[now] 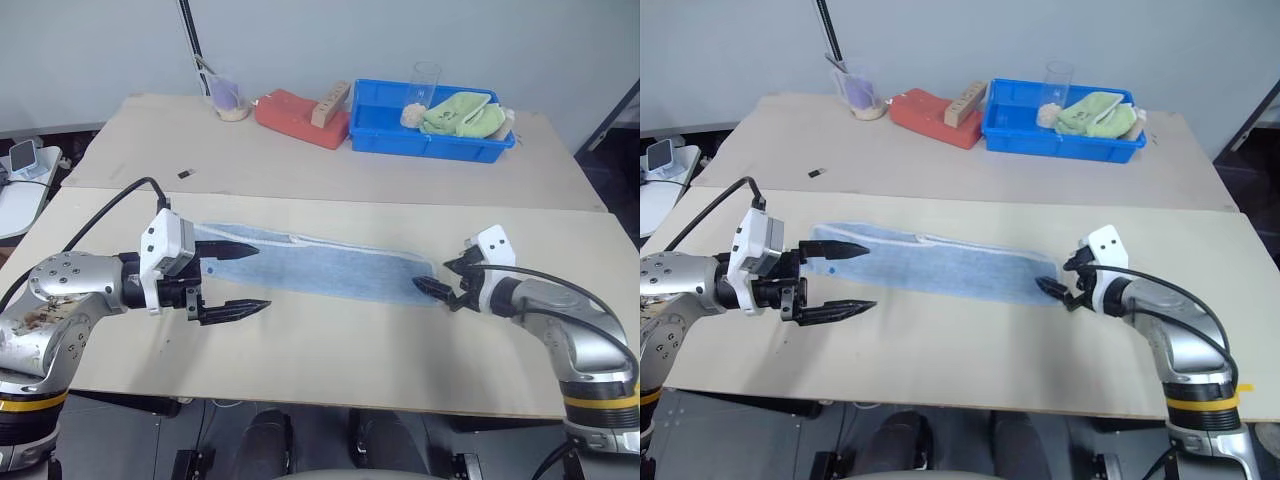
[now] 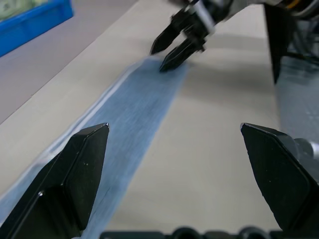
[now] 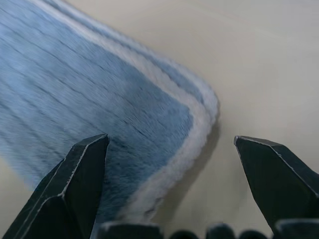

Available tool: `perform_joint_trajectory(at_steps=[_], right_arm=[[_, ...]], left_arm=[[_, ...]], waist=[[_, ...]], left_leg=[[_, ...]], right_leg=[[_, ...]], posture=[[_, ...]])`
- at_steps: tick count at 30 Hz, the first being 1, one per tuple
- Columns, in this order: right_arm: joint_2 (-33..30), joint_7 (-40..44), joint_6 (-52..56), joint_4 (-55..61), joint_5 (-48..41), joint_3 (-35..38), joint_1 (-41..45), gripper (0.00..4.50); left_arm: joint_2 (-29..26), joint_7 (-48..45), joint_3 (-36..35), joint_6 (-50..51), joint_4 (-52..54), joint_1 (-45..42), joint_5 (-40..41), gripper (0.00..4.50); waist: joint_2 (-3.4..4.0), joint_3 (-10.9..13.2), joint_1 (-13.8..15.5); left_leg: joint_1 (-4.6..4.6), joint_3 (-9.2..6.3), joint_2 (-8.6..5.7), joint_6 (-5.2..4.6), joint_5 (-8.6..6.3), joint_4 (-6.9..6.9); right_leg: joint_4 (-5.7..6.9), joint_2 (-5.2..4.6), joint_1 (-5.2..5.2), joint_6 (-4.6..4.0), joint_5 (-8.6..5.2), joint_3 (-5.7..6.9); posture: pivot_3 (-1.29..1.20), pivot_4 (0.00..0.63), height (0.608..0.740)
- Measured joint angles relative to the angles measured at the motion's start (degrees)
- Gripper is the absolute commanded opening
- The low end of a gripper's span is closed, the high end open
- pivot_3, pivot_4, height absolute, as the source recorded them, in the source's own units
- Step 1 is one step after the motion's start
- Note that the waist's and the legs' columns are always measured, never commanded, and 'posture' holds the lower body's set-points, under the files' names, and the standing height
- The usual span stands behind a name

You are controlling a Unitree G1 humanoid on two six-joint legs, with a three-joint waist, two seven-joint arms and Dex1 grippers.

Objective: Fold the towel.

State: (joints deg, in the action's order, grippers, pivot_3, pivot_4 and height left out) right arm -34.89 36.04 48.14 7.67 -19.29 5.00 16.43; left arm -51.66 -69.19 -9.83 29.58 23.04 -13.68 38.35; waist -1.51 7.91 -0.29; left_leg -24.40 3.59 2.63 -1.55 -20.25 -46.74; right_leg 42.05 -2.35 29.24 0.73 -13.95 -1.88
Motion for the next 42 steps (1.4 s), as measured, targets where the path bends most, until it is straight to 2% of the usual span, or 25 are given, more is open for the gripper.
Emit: perform_joint_trajectory(at_steps=[1, 3, 13, 15, 20, 26, 29, 32, 34, 38, 42], right_arm=[[0.15, 0.01, 0.01, -0.40, -0.04, -0.02, 0.45, 4.46], [0.44, -0.02, 0.04, -0.90, -0.06, -0.01, 0.74, 4.02], [0.95, 0.81, -0.76, -0.78, 0.01, -1.88, 1.02, 0.56], [0.37, 1.70, -0.78, -0.93, -0.08, -2.02, 1.02, 0.04], [-3.44, 4.86, -1.44, -4.87, -0.12, -1.93, 2.60, 0.04], [-16.63, 12.67, -6.32, -18.12, 1.72, -0.99, 7.73, 0.04], [-18.83, 15.56, -4.93, -19.85, 1.23, -0.25, 12.96, 0.04], [-17.36, 17.02, 3.92, -15.41, -3.94, 0.30, 17.32, 0.04], [-13.81, 15.59, 10.86, -10.32, -7.65, 0.68, 18.88, 0.04], [-4.16, 8.76, 22.19, -2.64, -13.44, 1.88, 19.75, 0.04], [3.27, 1.93, 27.21, 0.56, -14.87, 2.63, 20.60, 0.04]], left_arm=[[0.00, -0.48, 0.20, -0.60, -0.01, -0.09, 0.00, 4.50], [0.00, -1.29, 0.73, -1.11, -0.02, -0.38, -0.05, 4.50], [-0.06, -4.41, 1.75, -3.21, 0.84, -0.67, 1.50, 4.50], [-0.06, -5.01, 1.74, -3.57, 0.87, -0.66, 1.79, 4.50], [-0.05, -5.77, 1.80, -5.72, 0.91, -0.26, 1.22, 4.50], [-0.03, -5.56, 1.83, -6.29, 0.86, -0.21, 0.74, 4.50], [0.22, -5.51, 1.97, -7.21, 0.82, -0.34, 0.04, 4.50], [0.45, -5.57, 2.44, -8.10, 0.82, -1.15, -0.09, 4.50], [0.45, -5.55, 2.54, -8.17, 0.82, -1.33, -0.18, 4.50], [0.47, -5.27, 2.60, -8.24, 0.83, -1.59, -0.44, 4.50], [0.47, -5.05, 2.60, -8.25, 0.83, -1.60, -0.55, 4.50]], waist=[[0.00, 0.00, -0.11], [0.00, 0.00, -0.21], [0.00, 0.00, -0.45], [0.00, 0.00, -0.45], [0.01, 0.01, -0.24], [0.14, 0.10, -0.13], [0.14, 0.10, -0.71], [0.14, 0.10, -1.09], [0.14, 0.10, -1.08], [0.16, 0.10, -0.62], [0.18, 0.11, -0.25]], left_leg=[[0.02, 0.00, 0.00, 0.00, 0.00, 0.00], [0.01, -0.02, 0.00, 0.00, 0.00, 0.00], [0.05, -0.03, 0.09, -0.03, -0.02, 0.00], [0.04, -0.03, 0.08, -0.03, -0.02, 0.00], [0.03, -0.02, 0.03, -0.03, -0.02, -0.01], [0.03, 0.09, -0.08, -0.04, -0.02, 0.00], [0.08, 0.09, 0.04, -0.06, -0.03, 0.03], [0.10, -0.03, 0.25, -0.12, -0.06, 0.05], [0.11, -0.11, 0.32, -0.12, -0.07, 0.10], [0.10, -0.20, 0.33, -0.12, -0.06, 0.15], [0.05, -0.21, 0.23, -0.11, -0.05, 0.13]], right_leg=[[0.00, 0.00, -0.02, 0.00, 0.00, 0.00], [0.00, 0.01, -0.03, 0.00, 0.00, 0.00], [0.00, 0.12, -0.03, -0.02, -0.02, 0.00], [0.00, 0.12, -0.03, -0.02, -0.02, 0.00], [-0.02, 0.11, -0.04, -0.02, -0.02, -0.07], [-0.03, 0.11, -0.02, 0.03, -0.05, -0.33], [-0.02, 0.29, -0.02, 0.03, -0.05, -0.38], [-0.01, 0.69, -0.03, -0.06, -0.09, -0.52], [0.01, 0.82, -0.01, -0.14, -0.11, -0.53], [0.02, 0.89, -0.01, -0.19, -0.13, -0.54], [-0.01, 0.87, -0.07, -0.18, -0.13, -0.64]], posture=[[0.00, 0.150, 0.661], [0.00, 0.150, 0.661], [0.00, 0.150, 0.661], [0.00, 0.150, 0.661], [0.00, 0.150, 0.661], [0.00, 0.150, 0.661], [0.00, 0.150, 0.661], [0.00, 0.150, 0.661], [0.00, 0.150, 0.661], [0.00, 0.150, 0.661], [0.00, 0.150, 0.661]])
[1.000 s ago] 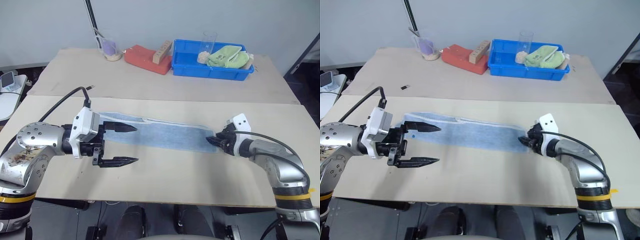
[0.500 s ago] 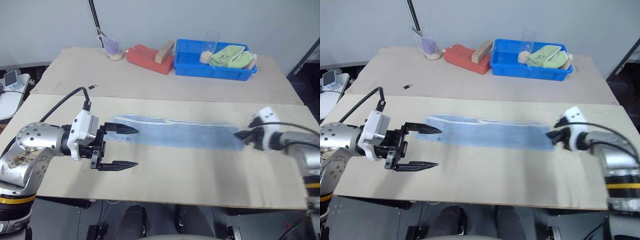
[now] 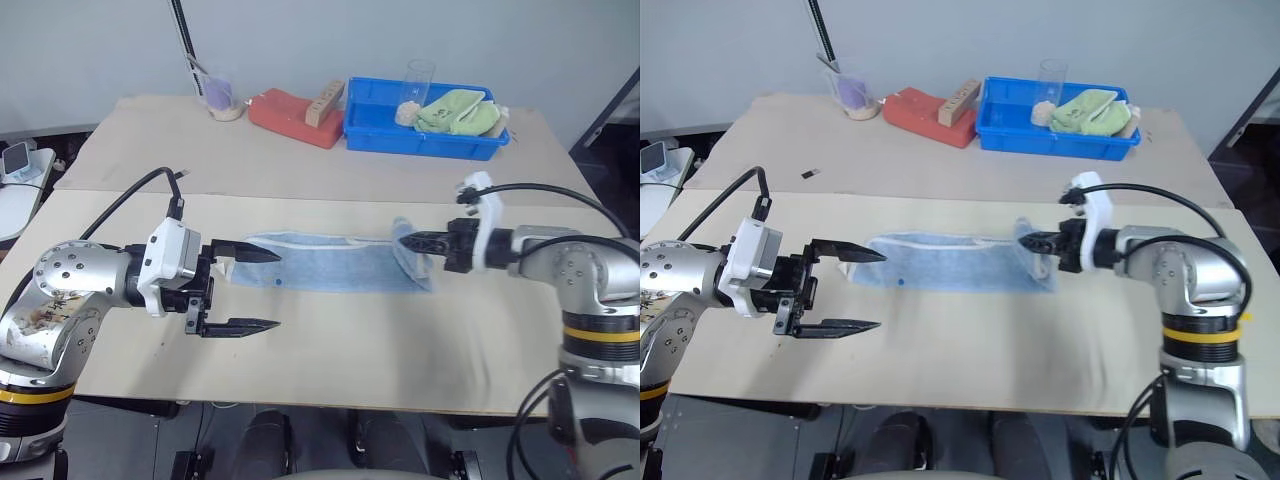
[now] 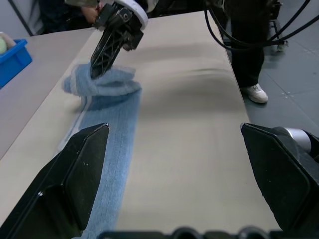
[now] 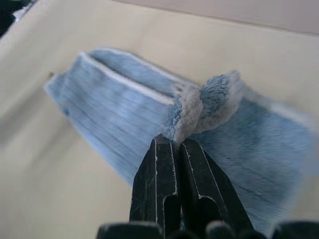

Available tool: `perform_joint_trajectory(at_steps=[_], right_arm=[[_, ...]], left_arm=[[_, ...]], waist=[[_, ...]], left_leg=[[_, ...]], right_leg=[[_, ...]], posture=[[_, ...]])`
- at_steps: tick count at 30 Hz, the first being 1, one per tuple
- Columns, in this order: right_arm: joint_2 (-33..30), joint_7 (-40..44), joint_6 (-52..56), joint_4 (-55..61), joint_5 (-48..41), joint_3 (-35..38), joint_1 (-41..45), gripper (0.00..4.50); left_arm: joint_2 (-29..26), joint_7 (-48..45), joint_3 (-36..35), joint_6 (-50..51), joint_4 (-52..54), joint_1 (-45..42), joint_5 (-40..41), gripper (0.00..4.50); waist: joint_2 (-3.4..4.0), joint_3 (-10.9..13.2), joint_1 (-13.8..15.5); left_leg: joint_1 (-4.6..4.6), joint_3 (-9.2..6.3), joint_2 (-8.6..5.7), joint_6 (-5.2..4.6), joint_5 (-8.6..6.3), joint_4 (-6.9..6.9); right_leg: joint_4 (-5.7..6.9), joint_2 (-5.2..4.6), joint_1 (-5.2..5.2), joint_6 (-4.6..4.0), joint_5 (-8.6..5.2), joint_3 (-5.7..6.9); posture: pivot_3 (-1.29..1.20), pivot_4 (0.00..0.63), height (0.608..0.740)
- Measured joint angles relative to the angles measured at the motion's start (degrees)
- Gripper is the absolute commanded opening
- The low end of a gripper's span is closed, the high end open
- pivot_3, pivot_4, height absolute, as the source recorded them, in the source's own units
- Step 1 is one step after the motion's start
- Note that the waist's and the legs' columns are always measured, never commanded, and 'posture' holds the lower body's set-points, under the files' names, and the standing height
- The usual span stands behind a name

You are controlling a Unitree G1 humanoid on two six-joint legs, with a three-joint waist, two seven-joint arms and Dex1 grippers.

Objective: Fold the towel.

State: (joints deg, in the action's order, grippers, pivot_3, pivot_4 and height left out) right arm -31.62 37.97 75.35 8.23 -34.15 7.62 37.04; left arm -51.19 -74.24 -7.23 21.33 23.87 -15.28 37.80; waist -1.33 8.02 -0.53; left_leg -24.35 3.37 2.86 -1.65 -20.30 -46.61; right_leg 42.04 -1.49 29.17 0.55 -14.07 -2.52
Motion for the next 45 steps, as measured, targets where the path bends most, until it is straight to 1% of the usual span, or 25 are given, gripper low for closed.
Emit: perform_joint_trajectory(at_steps=[5, 7, 8, 14, 18, 20, 21, 23, 24, 27, 28, 29, 32, 33, 35, 38, 41, 45], right_arm=[[5.20, -5.07, 0.31, 0.32, 0.23, -1.01, -0.28, 0.04], [6.83, -6.45, 0.21, 0.23, 0.23, -1.25, -0.28, 0.78], [7.23, -6.97, 0.14, 0.21, 0.23, -1.24, -0.28, 1.06], [8.88, -8.64, 0.00, 0.21, -0.15, -0.50, -0.24, 3.10], [10.24, -9.30, 0.16, 0.53, -1.18, 0.17, 0.11, 4.49], [8.99, -7.79, -0.91, 2.05, -1.74, -1.10, 0.06, 4.49], [6.74, -6.07, -3.19, 3.34, -1.09, -3.62, -0.02, 4.49], [0.72, -1.85, -10.46, 6.45, 2.16, -8.89, -0.31, 4.49], [-1.32, -0.02, -14.26, 7.23, 3.88, -10.79, -0.41, 4.49], [-4.41, 4.09, -22.95, 7.51, 7.82, -14.54, -1.12, 4.49], [-4.94, 5.11, -25.06, 7.28, 8.81, -15.41, -1.40, 4.49], [-5.41, 6.37, -27.29, 6.85, 9.77, -16.30, -1.44, 4.49], [-6.96, 10.50, -32.63, 5.93, 11.55, -18.00, -1.08, 4.49], [-7.60, 12.26, -33.98, 5.68, 11.65, -18.43, -0.96, 4.49], [-8.60, 16.26, -35.70, 5.19, 11.52, -19.13, -0.30, 4.49], [-10.79, 22.89, -37.56, 5.07, 10.80, -20.15, 0.76, 4.49], [-10.96, 27.37, -37.94, 5.03, 9.37, -20.18, 1.89, 4.49], [-10.66, 29.48, -38.40, 3.53, 9.21, -20.17, 3.77, 4.49]], left_arm=[[0.00, 0.94, 0.00, 0.00, 0.01, 0.01, -0.62, 4.50], [0.20, 1.79, 0.00, 0.00, 0.03, 0.03, -0.75, 4.50], [0.33, 2.25, 0.00, 0.00, 0.05, 0.18, -0.80, 4.50], [0.73, 4.99, -0.03, 0.07, 0.07, 1.87, -1.99, 4.50], [2.03, 9.38, -0.77, 2.15, 0.11, 3.44, -1.66, 4.50], [3.70, 13.86, -2.65, 5.28, 0.34, 5.10, -0.48, 4.50], [4.40, 16.30, -3.58, 7.03, 0.71, 6.30, 0.10, 4.50], [5.87, 22.44, -6.12, 11.70, 2.15, 10.16, 1.25, 4.50], [7.42, 25.59, -7.99, 13.67, 3.11, 12.40, 2.46, 4.50], [11.67, 33.30, -12.34, 17.74, 6.67, 18.72, 5.26, 4.50], [13.43, 36.46, -13.50, 18.85, 7.98, 20.35, 5.53, 4.50], [17.25, 41.84, -15.20, 19.94, 9.51, 21.73, 5.59, 4.50], [25.38, 54.82, -17.45, 23.70, 10.99, 23.82, 6.24, 4.50], [27.34, 58.41, -17.84, 25.38, 11.43, 24.56, 6.92, 4.50], [31.27, 65.53, -17.96, 28.48, 12.06, 24.56, 7.76, 4.50], [35.29, 73.94, -17.71, 32.20, 12.84, 22.62, 9.03, 4.50], [38.19, 79.06, -16.23, 35.29, 12.81, 20.19, 10.51, 4.50], [42.24, 84.90, -15.11, 39.22, 11.77, 15.35, 13.98, 4.50]], waist=[[0.00, 0.00, -0.13], [0.01, 0.00, -0.24], [0.01, 0.00, -0.27], [0.02, 0.00, -0.29], [0.02, 0.00, -0.31], [0.03, 0.01, -0.33], [0.05, 0.02, -0.33], [0.05, 0.02, -0.37], [0.04, 0.02, -0.40], [0.01, 0.02, -0.56], [0.01, 0.02, -0.52], [0.01, 0.02, -0.47], [-0.01, 0.01, -0.24], [-0.01, 0.01, -0.16], [-0.02, 0.01, -0.04], [-0.04, 0.01, 0.04], [-0.07, 0.01, -0.17], [-0.07, 0.00, -0.18]], left_leg=[[-0.03, 0.01, -0.03, 0.00, 0.00, 0.00], [-0.03, 0.00, -0.02, 0.00, 0.00, 0.00], [-0.03, 0.00, -0.02, 0.00, 0.00, 0.01], [-0.01, -0.01, -0.01, 0.00, 0.00, 0.01], [-0.01, -0.02, 0.00, 0.00, 0.00, 0.02], [-0.01, -0.04, 0.00, 0.00, 0.00, 0.03], [-0.02, -0.05, 0.00, 0.00, 0.00, 0.04], [0.02, -0.06, -0.01, 0.00, 0.00, 0.09], [0.04, -0.05, -0.01, 0.00, 0.00, 0.13], [0.06, -0.06, 0.00, 0.00, 0.00, 0.18], [0.07, -0.06, 0.00, 0.00, 0.00, 0.19], [0.10, -0.06, -0.01, 0.01, 0.00, 0.23], [0.17, -0.15, -0.02, 0.01, 0.00, 0.22], [0.17, -0.17, -0.02, 0.01, 0.00, 0.22], [0.17, -0.21, -0.06, 0.01, 0.00, 0.20], [0.18, -0.24, -0.08, 0.01, 0.00, 0.20], [0.17, -0.26, -0.08, 0.01, 0.00, 0.21], [0.18, -0.27, -0.09, 0.01, 0.01, 0.21]], right_leg=[[-0.01, -0.02, 0.01, 0.00, 0.00, -0.03], [0.01, 0.00, 0.03, -0.01, 0.00, -0.03], [0.01, 0.01, 0.04, -0.01, 0.01, -0.03], [0.01, 0.02, 0.03, -0.04, 0.02, -0.02], [0.02, 0.02, 0.03, -0.04, 0.02, -0.02], [0.01, 0.02, 0.04, -0.03, 0.01, -0.01], [0.00, 0.00, 0.06, -0.02, 0.01, -0.02], [-0.05, -0.04, 0.04, 0.03, -0.02, -0.01], [-0.06, -0.06, 0.04, 0.03, -0.02, -0.02], [-0.04, -0.05, 0.04, 0.03, -0.02, -0.02], [-0.04, -0.05, 0.03, 0.03, -0.02, -0.01], [-0.02, -0.07, 0.03, 0.02, -0.01, -0.06], [-0.01, -0.06, -0.07, -0.12, 0.07, -0.02], [-0.01, -0.06, -0.08, -0.18, 0.11, -0.01], [-0.02, -0.09, -0.11, -0.21, 0.12, 0.00], [-0.03, -0.09, -0.15, -0.27, 0.16, 0.02], [-0.02, -0.07, -0.15, -0.39, 0.23, 0.02], [-0.02, -0.07, -0.16, -0.42, 0.25, 0.02]], posture=[[0.00, 0.150, 0.661], [0.00, 0.150, 0.661], [0.00, 0.150, 0.661], [0.00, 0.150, 0.661], [0.00, 0.150, 0.661], [0.00, 0.150, 0.661], [0.00, 0.150, 0.661], [0.00, 0.150, 0.661], [0.00, 0.150, 0.661], [0.00, 0.150, 0.661], [0.00, 0.150, 0.661], [0.00, 0.150, 0.661], [0.00, 0.150, 0.661], [0.00, 0.150, 0.661], [0.00, 0.150, 0.661], [0.00, 0.150, 0.661], [0.00, 0.150, 0.661], [0.00, 0.150, 0.661]])
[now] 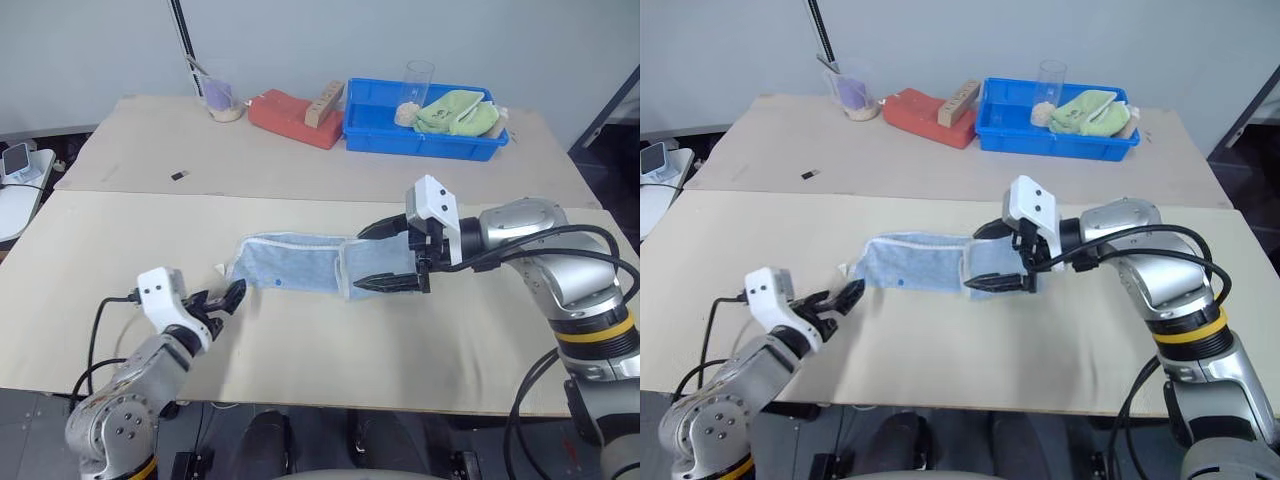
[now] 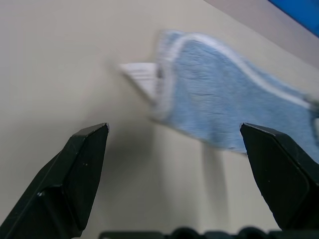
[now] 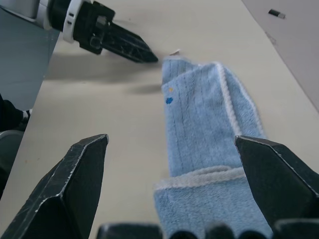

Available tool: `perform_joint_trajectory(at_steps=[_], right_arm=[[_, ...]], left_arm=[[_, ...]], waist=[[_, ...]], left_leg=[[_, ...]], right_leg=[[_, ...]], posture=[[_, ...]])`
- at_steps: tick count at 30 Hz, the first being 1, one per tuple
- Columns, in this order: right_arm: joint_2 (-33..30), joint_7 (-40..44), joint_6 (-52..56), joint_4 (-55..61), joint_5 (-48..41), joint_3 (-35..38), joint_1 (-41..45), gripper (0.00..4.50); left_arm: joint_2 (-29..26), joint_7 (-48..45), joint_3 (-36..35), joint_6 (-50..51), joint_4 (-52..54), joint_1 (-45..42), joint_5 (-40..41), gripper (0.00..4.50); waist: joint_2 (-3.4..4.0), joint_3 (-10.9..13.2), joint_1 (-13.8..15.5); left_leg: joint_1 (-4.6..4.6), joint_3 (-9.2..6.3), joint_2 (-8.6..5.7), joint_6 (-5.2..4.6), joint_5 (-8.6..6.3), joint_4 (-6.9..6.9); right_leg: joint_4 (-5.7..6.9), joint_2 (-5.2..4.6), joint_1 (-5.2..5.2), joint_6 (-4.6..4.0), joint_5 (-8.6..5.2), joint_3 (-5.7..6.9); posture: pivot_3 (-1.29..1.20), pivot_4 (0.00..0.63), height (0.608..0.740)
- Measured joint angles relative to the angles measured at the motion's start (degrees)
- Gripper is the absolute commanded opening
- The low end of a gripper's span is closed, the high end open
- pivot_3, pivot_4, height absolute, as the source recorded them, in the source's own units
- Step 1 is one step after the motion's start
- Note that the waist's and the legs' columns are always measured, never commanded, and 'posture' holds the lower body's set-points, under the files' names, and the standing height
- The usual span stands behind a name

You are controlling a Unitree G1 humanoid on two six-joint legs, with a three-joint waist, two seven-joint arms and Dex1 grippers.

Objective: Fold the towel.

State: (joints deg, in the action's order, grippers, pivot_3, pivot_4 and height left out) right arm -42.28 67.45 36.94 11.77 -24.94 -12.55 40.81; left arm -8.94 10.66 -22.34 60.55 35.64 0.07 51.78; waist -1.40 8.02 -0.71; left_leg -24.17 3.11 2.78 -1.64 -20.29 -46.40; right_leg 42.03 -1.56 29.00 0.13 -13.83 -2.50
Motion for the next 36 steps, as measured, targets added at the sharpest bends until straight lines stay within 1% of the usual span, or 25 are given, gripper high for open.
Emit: perform_joint_trajectory(at_steps=[5, 6, 8, 9, 14, 15, 16, 18, 22, 23, 26, 28, 29, 31, 33, 36], right_arm=[[0.56, 0.91, -0.30, -2.77, 0.13, 0.03, 2.11, 4.49], [0.62, 1.01, -0.30, -3.03, 0.13, 0.04, 2.30, 4.50], [0.61, 1.03, -0.30, -3.46, 0.14, 0.22, 2.40, 4.50], [0.62, 1.04, -0.30, -3.47, 0.14, 0.22, 2.40, 4.50], [0.60, 1.04, -0.22, -3.46, -0.05, 0.74, 2.40, 4.50], [0.60, 1.03, -0.16, -3.40, -0.09, 0.87, 2.40, 4.50], [0.56, 1.00, -0.09, -3.39, -0.10, 1.07, 2.40, 4.50], [0.30, 0.94, 0.06, -3.37, -0.14, 1.75, 2.40, 4.50], [-1.29, 0.32, 0.93, -2.06, -0.31, 3.35, 1.85, 4.50], [-2.17, 0.26, 1.33, -1.31, -0.69, 4.06, 0.98, 4.50], [-7.36, 1.01, 3.32, 1.29, -1.50, 6.35, -2.49, 4.50], [-11.93, 1.85, 4.66, 3.64, -2.76, 9.07, -5.59, 4.50], [-13.28, 2.22, 4.97, 4.41, -3.15, 10.07, -6.30, 4.50], [-16.22, 2.40, 5.74, 6.36, -4.05, 12.85, -8.57, 4.50], [-19.00, 2.14, 7.16, 7.57, -4.92, 15.92, -11.54, 4.50], [-21.97, 0.76, 9.56, 9.73, -5.73, 20.42, -16.83, 4.50]], left_arm=[[4.81, 7.83, 0.23, 1.16, -3.97, -6.24, -0.58, 4.50], [5.37, 8.87, 0.30, 1.10, -4.30, -6.91, -0.93, 4.25], [6.06, 10.26, 0.44, 0.75, -5.42, -8.16, -1.85, 3.68], [6.14, 10.76, 0.64, 0.54, -6.03, -8.59, -2.47, 3.28], [7.02, 11.67, 0.69, -0.27, -9.00, -10.23, -3.54, 0.77], [7.01, 11.63, 0.96, -0.28, -9.41, -10.51, -3.72, 0.32], [7.00, 11.57, 1.14, -0.29, -9.58, -10.73, -4.04, 0.04], [6.63, 11.13, 1.37, -0.32, -9.65, -11.11, -4.56, 0.04], [3.78, 8.31, 3.09, -0.40, -10.18, -12.24, -5.61, 0.04], [1.79, 6.62, 4.72, -0.53, -10.19, -12.65, -6.52, 0.04], [-7.21, -3.01, 13.48, -2.95, -9.61, -15.45, -10.48, 0.04], [-11.50, -10.82, 19.56, -5.57, -8.91, -19.31, -12.59, 0.04], [-12.46, -13.79, 21.78, -6.54, -8.56, -20.66, -13.12, 0.04], [-13.27, -19.86, 26.77, -8.53, -9.11, -23.39, -14.37, 0.04], [-13.60, -25.92, 32.07, -11.10, -11.81, -26.60, -16.44, 0.04], [-8.36, -32.47, 38.19, -16.00, -20.59, -32.32, -20.35, 0.04]], waist=[[0.00, -0.01, 0.06], [0.00, -0.01, 0.03], [0.00, -0.01, 0.06], [0.00, -0.01, 0.05], [0.00, -0.01, 0.15], [-0.01, 0.00, 0.14], [-0.01, 0.00, 0.09], [-0.01, 0.00, 0.06], [-0.01, 0.00, 0.06], [-0.03, 0.01, 0.19], [-0.03, 0.01, 0.77], [-0.02, 0.01, 1.23], [-0.02, 0.01, 1.20], [-0.02, 0.01, 1.07], [-0.04, 0.03, 1.07], [-0.06, 0.03, 1.41]], left_leg=[[0.02, -0.02, -0.04, 0.01, 0.01, 0.00], [0.02, -0.03, -0.05, 0.01, 0.01, 0.00], [0.04, -0.03, -0.05, 0.01, 0.01, 0.00], [0.04, -0.03, -0.05, 0.02, 0.01, 0.00], [0.01, -0.04, -0.07, 0.02, 0.01, 0.00], [-0.01, -0.04, -0.07, 0.02, 0.01, -0.01], [-0.02, -0.04, -0.07, 0.02, 0.01, -0.01], [-0.03, -0.04, -0.07, 0.02, 0.01, 0.00], [-0.02, -0.04, -0.07, 0.02, 0.01, 0.00], [-0.05, -0.08, -0.09, 0.03, 0.01, 0.00], [-0.10, -0.09, -0.16, 0.07, 0.04, 0.00], [-0.13, -0.06, -0.20, 0.07, 0.04, -0.01], [-0.10, -0.03, -0.20, 0.07, 0.04, 0.00], [-0.09, 0.02, -0.19, 0.06, 0.04, 0.01], [-0.09, 0.01, -0.19, 0.06, 0.04, 0.02], [-0.08, -0.01, -0.21, 0.05, 0.04, 0.02]], right_leg=[[0.00, -0.01, -0.07, -0.03, 0.01, 0.01], [-0.01, -0.01, -0.08, -0.03, 0.01, 0.01], [0.00, -0.01, -0.09, -0.03, 0.01, 0.00], [0.00, -0.01, -0.09, -0.03, 0.02, 0.01], [-0.02, -0.03, -0.10, -0.03, 0.01, 0.02], [-0.03, -0.03, -0.09, -0.02, 0.01, 0.02], [-0.04, -0.03, -0.09, -0.03, 0.01, 0.02], [-0.04, -0.04, -0.08, -0.02, 0.01, 0.02], [-0.03, -0.03, -0.08, -0.03, 0.01, 0.03], [-0.04, -0.03, -0.08, -0.02, 0.01, 0.07], [-0.06, -0.04, -0.04, -0.03, -0.01, 0.06], [-0.13, -0.08, -0.06, -0.01, -0.02, 0.04], [-0.17, -0.08, -0.09, -0.01, -0.02, 0.01], [-0.24, -0.07, -0.10, 0.02, -0.04, -0.04], [-0.23, -0.06, -0.10, 0.15, -0.11, -0.03], [-0.25, -0.04, -0.16, 0.21, -0.15, -0.02]], posture=[[0.00, 0.150, 0.661], [0.00, 0.150, 0.661], [0.00, 0.150, 0.661], [0.00, 0.150, 0.661], [0.00, 0.150, 0.661], [0.00, 0.150, 0.661], [0.00, 0.150, 0.661], [0.00, 0.150, 0.661], [0.00, 0.150, 0.661], [0.00, 0.150, 0.661], [0.00, 0.150, 0.661], [0.00, 0.150, 0.661], [0.00, 0.150, 0.661], [0.00, 0.150, 0.661], [0.00, 0.150, 0.661], [0.00, 0.150, 0.661]])
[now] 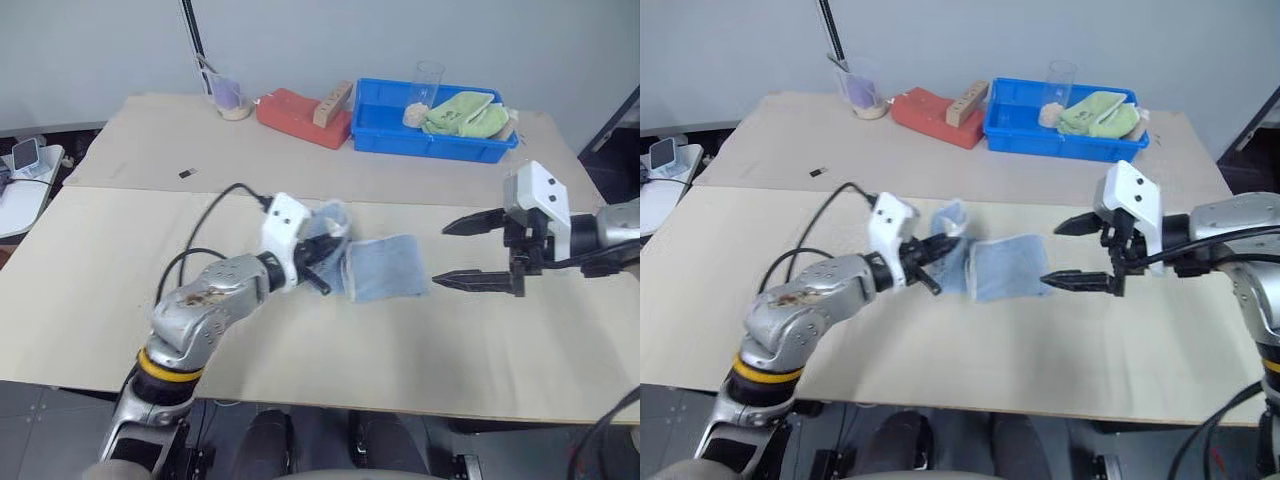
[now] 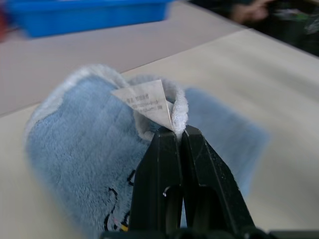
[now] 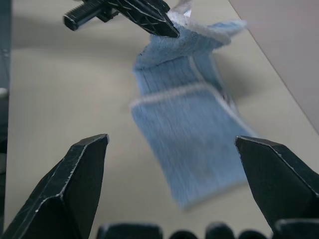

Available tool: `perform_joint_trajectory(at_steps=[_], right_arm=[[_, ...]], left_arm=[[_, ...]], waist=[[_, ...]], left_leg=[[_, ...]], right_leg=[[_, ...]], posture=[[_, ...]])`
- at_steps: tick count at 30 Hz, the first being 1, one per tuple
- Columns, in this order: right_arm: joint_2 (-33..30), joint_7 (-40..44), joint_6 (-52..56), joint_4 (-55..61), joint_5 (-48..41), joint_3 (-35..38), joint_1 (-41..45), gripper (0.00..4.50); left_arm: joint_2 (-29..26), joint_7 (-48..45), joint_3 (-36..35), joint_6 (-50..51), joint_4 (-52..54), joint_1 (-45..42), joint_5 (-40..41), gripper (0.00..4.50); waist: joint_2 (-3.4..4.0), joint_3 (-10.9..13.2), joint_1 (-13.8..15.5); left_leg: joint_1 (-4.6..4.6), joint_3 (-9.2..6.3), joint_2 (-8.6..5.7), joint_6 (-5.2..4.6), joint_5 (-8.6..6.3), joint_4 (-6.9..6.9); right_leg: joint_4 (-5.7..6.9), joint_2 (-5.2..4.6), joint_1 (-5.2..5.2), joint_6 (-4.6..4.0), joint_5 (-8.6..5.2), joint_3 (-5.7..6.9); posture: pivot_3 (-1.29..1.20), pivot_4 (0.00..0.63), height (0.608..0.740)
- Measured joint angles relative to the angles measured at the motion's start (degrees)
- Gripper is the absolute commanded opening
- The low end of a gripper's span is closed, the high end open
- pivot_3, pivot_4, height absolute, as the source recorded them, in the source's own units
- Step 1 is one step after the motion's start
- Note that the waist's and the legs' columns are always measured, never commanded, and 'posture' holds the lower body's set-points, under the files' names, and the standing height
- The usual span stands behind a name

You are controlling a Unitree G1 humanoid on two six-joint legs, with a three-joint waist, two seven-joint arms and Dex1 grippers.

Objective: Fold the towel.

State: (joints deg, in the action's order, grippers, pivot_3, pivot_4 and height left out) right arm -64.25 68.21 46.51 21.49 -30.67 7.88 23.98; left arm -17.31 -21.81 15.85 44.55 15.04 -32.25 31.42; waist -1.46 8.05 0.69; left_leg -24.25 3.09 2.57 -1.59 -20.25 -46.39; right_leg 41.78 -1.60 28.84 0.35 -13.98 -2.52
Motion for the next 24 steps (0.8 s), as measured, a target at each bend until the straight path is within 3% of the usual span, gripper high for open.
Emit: perform_joint_trajectory(at_steps=[4, 9, 10, 19, 21, 24], right_arm=[[-0.62, -3.12, 2.69, 3.02, -0.95, 3.50, -3.85, 4.50], [-0.61, -6.71, 5.54, 6.73, -2.47, 6.27, -7.19, 4.50], [-0.61, -7.41, 6.01, 7.23, -2.84, 6.62, -7.43, 4.50], [0.74, -12.61, 6.61, 7.04, -4.25, 6.55, -6.54, 4.50], [1.56, -13.62, 6.61, 6.15, -4.39, 5.93, -5.43, 4.50], [5.93, -17.40, 6.41, 3.45, -3.20, 3.16, -1.51, 4.50]], left_arm=[[4.87, -6.13, 6.38, -7.50, -10.51, -3.29, -5.68, 0.04], [8.62, -11.41, 7.98, -12.38, -17.50, -3.87, -9.49, 0.04], [8.77, -12.36, 8.16, -13.41, -17.92, -3.87, -10.43, 0.68], [8.37, -18.83, 7.30, -16.10, -15.52, -3.00, -11.57, 4.45], [7.35, -20.23, 6.11, -16.40, -13.49, -2.62, -11.09, 4.45], [1.38, -23.59, 2.47, -17.27, -9.36, -2.12, -10.67, 4.45]], waist=[[0.01, 0.00, -0.62], [0.00, 0.01, -0.82], [0.01, 0.00, -0.81], [0.01, 0.00, -0.70], [0.01, 0.00, -0.78], [0.02, 0.00, -1.42]], left_leg=[[-0.05, 0.04, 0.02, -0.01, 0.00, 0.13], [-0.02, -0.01, 0.06, -0.02, 0.00, 0.25], [-0.01, -0.02, 0.06, -0.02, 0.01, 0.26], [0.07, -0.03, 0.05, -0.03, 0.01, 0.25], [0.08, -0.03, 0.06, -0.03, 0.01, 0.25], [0.07, -0.03, 0.13, -0.03, 0.01, 0.30]], right_leg=[[-0.10, 0.03, -0.08, 0.11, -0.06, -0.12], [-0.09, 0.11, -0.11, 0.20, -0.16, -0.11], [-0.09, 0.11, -0.11, 0.20, -0.16, -0.11], [-0.16, 0.09, -0.13, 0.22, -0.16, -0.11], [-0.15, 0.10, -0.13, 0.22, -0.16, -0.11], [-0.12, 0.17, -0.16, 0.21, -0.16, -0.13]], posture=[[0.00, 0.150, 0.661], [0.00, 0.150, 0.661], [0.00, 0.150, 0.661], [0.00, 0.150, 0.661], [0.00, 0.150, 0.661], [0.00, 0.150, 0.661]])
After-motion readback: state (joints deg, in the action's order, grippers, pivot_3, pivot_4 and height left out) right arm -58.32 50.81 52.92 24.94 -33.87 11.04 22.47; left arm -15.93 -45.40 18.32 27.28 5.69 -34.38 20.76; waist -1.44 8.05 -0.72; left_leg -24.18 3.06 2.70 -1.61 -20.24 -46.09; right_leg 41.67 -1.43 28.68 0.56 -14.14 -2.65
